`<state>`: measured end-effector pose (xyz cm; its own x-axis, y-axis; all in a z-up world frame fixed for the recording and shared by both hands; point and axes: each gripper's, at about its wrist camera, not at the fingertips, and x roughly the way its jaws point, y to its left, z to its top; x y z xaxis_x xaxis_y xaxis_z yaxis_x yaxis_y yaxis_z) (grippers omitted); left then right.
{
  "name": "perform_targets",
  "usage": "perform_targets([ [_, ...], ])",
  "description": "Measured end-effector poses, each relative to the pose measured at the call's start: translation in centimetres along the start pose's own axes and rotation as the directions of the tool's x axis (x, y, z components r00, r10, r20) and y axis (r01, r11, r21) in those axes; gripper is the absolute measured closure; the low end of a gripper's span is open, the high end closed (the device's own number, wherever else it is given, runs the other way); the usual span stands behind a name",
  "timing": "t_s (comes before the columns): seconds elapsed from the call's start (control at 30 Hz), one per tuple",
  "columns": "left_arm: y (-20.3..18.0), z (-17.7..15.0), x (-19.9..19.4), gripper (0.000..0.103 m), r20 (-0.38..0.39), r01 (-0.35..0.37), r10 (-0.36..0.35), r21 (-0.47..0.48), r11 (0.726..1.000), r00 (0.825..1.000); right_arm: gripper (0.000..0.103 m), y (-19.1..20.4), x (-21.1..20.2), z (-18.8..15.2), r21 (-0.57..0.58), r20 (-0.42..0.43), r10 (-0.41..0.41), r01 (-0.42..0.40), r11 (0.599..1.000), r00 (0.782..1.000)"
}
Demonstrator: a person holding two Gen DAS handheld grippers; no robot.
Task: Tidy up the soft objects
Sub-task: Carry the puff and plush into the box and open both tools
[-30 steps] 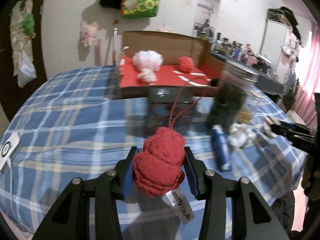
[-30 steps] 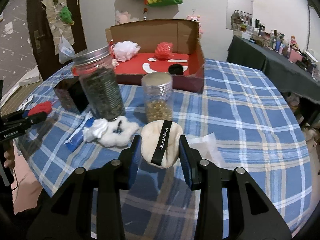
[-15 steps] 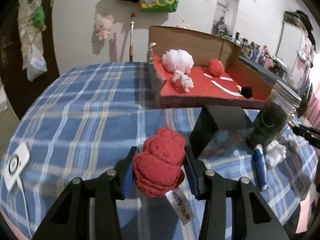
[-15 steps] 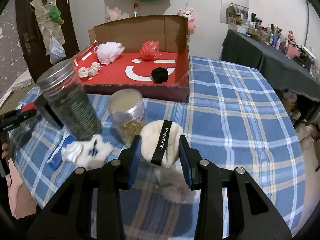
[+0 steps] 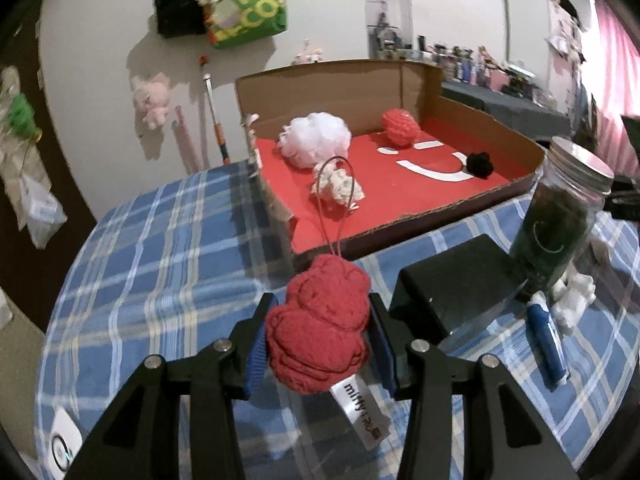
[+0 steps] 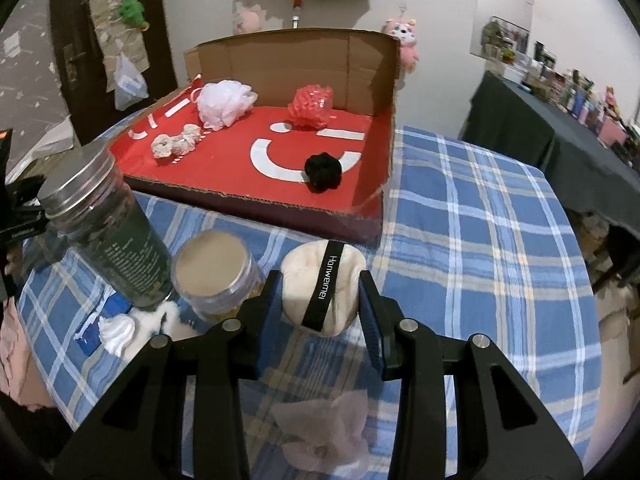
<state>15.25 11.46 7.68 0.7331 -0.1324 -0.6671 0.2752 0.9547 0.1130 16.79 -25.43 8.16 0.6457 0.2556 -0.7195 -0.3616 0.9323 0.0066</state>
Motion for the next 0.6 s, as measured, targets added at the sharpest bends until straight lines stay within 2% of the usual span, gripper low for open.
perform_targets([
  [0.2,0.0,1.3,0.7,0.056,0.003,0.047,-0.047,0.065,0.997,0.999,0.068,-0.3,0.2,1.3,-0.045,0.011,0.078,-0.077,0.996,0.997],
  [0.37,0.1,2.6,1.4,0.056,0.002,0.075,-0.076,0.114,0.991,0.997,0.068,-0.9,0.9,2.5,-0.058,0.004,0.111,-0.11,0.992,0.994],
  [0.6,0.3,4.7,2.7,0.056,-0.014,0.153,-0.152,0.128,0.98,0.988,0.068,-0.7,2.3,4.7,-0.094,-0.019,0.173,-0.174,0.98,0.985],
])
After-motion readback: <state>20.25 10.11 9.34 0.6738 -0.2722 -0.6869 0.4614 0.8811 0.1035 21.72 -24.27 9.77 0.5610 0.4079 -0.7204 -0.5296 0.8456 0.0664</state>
